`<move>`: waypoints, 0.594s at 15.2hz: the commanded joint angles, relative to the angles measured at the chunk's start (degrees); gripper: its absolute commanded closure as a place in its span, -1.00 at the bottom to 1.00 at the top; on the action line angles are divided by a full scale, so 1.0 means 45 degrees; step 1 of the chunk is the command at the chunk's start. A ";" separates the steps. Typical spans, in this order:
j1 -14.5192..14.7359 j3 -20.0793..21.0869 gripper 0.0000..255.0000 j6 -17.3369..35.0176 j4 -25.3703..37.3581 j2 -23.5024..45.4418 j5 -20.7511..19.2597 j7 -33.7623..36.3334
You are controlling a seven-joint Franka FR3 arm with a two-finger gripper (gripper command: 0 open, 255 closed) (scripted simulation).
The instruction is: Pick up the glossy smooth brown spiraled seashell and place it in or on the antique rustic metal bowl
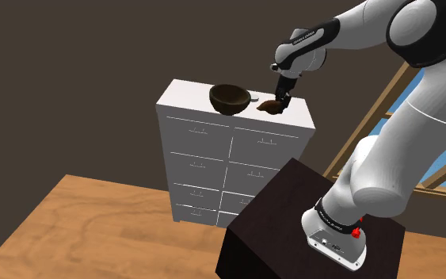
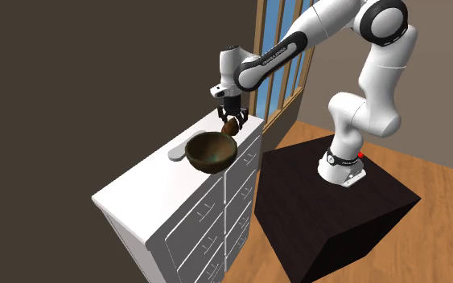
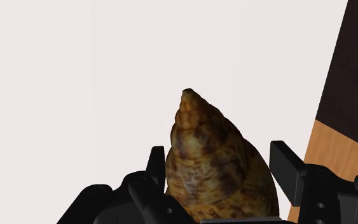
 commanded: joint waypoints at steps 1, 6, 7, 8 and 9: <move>0.0008 0.0011 1.00 0.0009 0.0000 0.0011 0.0012 -0.0002; 0.0026 0.0054 1.00 -0.0655 0.0303 -0.0527 -0.0463 0.0373; 0.0025 0.0073 1.00 -0.0825 0.0388 -0.0650 -0.0566 0.0456; 0.0024 0.0093 1.00 -0.0995 0.0476 -0.0768 -0.0663 0.0535; 0.0023 0.0115 1.00 -0.1166 0.0566 -0.0882 -0.0754 0.0610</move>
